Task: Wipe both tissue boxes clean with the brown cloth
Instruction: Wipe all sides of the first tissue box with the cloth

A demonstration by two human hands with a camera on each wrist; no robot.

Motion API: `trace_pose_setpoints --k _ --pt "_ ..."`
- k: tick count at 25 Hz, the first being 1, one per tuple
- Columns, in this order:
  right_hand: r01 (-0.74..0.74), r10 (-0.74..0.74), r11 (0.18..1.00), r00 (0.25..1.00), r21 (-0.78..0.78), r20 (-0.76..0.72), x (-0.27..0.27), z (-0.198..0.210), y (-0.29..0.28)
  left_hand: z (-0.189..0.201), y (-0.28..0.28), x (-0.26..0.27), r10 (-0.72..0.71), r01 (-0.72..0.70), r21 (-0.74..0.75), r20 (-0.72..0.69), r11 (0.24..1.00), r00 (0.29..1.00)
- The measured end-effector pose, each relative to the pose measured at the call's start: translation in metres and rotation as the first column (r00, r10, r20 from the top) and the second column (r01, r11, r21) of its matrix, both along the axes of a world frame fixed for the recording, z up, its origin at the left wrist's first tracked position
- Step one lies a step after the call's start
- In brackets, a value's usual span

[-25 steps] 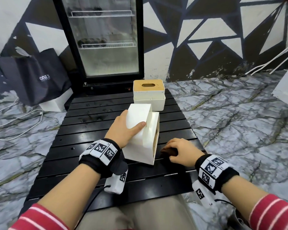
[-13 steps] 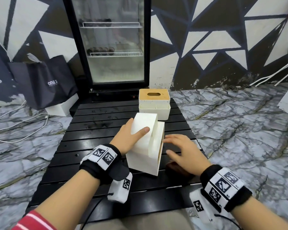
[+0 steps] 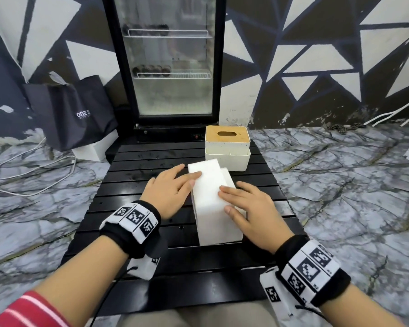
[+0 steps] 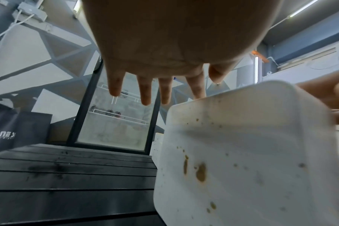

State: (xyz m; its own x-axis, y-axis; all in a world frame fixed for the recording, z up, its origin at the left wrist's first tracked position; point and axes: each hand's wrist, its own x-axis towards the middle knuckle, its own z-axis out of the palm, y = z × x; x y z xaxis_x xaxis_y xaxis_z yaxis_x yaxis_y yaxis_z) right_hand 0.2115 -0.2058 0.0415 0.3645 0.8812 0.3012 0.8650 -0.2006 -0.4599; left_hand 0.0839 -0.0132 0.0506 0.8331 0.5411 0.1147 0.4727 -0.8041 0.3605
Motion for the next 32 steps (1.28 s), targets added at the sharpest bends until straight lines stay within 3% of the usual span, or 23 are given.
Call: trace_pose_setpoints --k 2,6,12,19,23,25,28,30,32 --pt "0.055 -0.055 0.998 0.998 -0.003 -0.036 0.009 0.003 -0.001 0.0 -0.005 -0.01 0.002 0.001 -0.022 0.114 1.0 0.993" --pt "0.127 -0.125 0.992 0.979 0.0 -0.158 0.015 0.008 0.008 0.007 -0.006 -0.01 0.093 -0.022 -0.233 0.296 0.972 0.951" --pt "0.168 -0.147 0.984 0.952 0.059 -0.268 0.0 0.01 0.028 0.002 -0.003 -0.011 0.259 -0.101 -0.484 0.272 0.869 0.927" --pt "0.084 -0.058 0.995 0.938 0.062 -0.343 0.008 0.016 0.027 -0.004 -0.005 -0.02 0.248 -0.118 -0.443 0.249 0.889 0.936" --pt "0.1 -0.061 0.992 0.906 0.073 -0.419 0.019 0.009 0.017 -0.006 -0.006 -0.023 0.092 0.026 -0.302 0.37 0.953 0.924" --pt "0.131 -0.136 0.991 0.935 -0.036 -0.329 0.03 -0.004 0.006 -0.01 -0.003 -0.024 0.047 0.049 -0.246 0.368 0.968 0.929" --pt "0.052 -0.109 0.921 0.986 -0.386 -0.128 0.047 -0.035 -0.009 -0.016 0.002 -0.029 0.016 0.081 -0.263 0.346 0.961 0.938" --pt "0.047 -0.111 0.841 0.99 -0.538 -0.088 0.053 -0.051 -0.018 -0.016 0.003 -0.032 -0.02 0.113 -0.265 0.332 0.958 0.943" --pt "0.052 -0.13 0.808 0.987 -0.587 -0.092 0.055 -0.059 -0.022 -0.017 0.004 -0.035 -0.051 0.132 -0.233 0.326 0.963 0.944"
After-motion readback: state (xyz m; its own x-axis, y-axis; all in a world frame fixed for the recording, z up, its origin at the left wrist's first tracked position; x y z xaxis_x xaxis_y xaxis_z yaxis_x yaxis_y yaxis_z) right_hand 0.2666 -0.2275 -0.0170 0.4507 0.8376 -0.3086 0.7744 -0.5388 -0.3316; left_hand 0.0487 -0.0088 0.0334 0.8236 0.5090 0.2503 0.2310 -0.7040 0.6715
